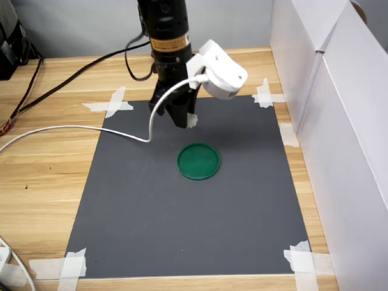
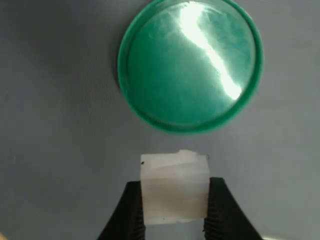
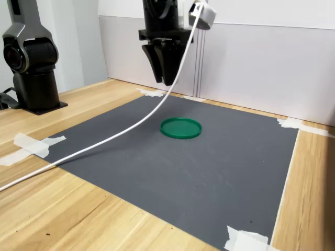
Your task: Grasp a white terminal and put it in the green lid.
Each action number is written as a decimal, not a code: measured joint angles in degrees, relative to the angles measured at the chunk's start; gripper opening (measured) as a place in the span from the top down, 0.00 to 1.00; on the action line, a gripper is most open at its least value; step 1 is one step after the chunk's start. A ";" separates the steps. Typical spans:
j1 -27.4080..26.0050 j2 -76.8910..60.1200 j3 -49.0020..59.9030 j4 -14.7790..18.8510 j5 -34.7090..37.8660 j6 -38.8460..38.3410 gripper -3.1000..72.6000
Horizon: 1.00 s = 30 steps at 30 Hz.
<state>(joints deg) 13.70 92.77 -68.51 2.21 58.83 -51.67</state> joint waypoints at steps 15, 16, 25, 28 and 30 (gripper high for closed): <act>0.06 8.75 0.00 -1.63 -7.17 1.13 0.60; 0.06 9.04 0.00 -1.49 -7.38 0.94 0.60; 0.06 10.38 0.00 -0.96 -7.33 -0.55 0.59; 0.06 10.38 0.00 -0.83 -7.33 -1.28 0.51; 0.06 10.38 0.00 -0.61 -7.40 -1.83 0.40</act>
<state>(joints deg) 13.76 103.15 -68.51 1.60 51.43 -53.50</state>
